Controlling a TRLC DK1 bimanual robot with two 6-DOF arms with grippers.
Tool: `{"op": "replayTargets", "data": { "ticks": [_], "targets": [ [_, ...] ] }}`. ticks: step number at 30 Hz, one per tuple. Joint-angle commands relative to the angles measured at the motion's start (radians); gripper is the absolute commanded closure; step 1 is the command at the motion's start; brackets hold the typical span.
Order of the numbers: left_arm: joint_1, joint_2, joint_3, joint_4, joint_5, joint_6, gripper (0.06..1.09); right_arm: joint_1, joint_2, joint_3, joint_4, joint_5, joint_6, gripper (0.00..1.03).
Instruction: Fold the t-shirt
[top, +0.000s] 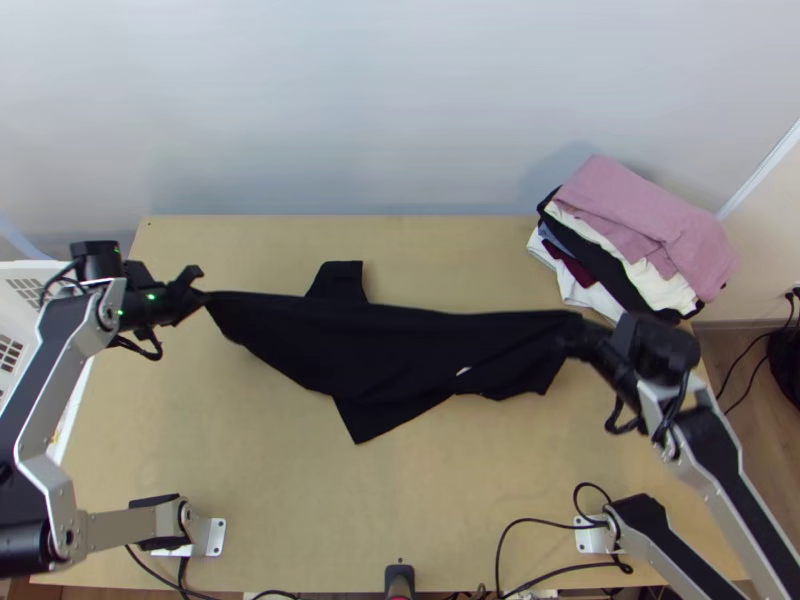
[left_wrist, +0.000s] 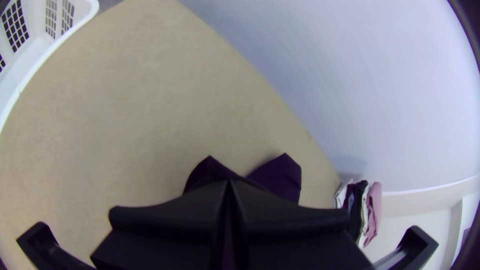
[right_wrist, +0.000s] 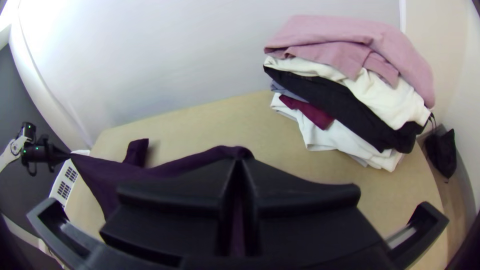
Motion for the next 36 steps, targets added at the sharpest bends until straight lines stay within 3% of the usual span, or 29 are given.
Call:
{"op": "replayTargets", "data": {
  "ticks": [1,8,15,27,36],
  "targets": [
    [0.005,-0.057,0.056,-0.017,-0.038,0.003,1.05,0.022,0.087,0.172,-0.071,0.009,0.045,1.0],
    [0.009,-0.129,0.179,-0.002,-0.117,0.025,1.05,0.027,0.252,0.463,-0.237,-0.006,0.089,1.0],
    [0.035,-0.144,0.387,-0.013,-0.18,0.085,1.05,0.038,0.382,0.73,-0.263,0.005,0.065,1.0],
    [0.039,-0.109,0.673,-0.011,-0.272,0.132,1.05,0.068,0.514,1.037,-0.059,0.097,-0.066,1.0],
    [0.035,-0.089,0.825,0.006,-0.312,0.151,1.05,0.074,0.515,1.141,0.121,0.13,-0.076,1.0]
  ]
}}
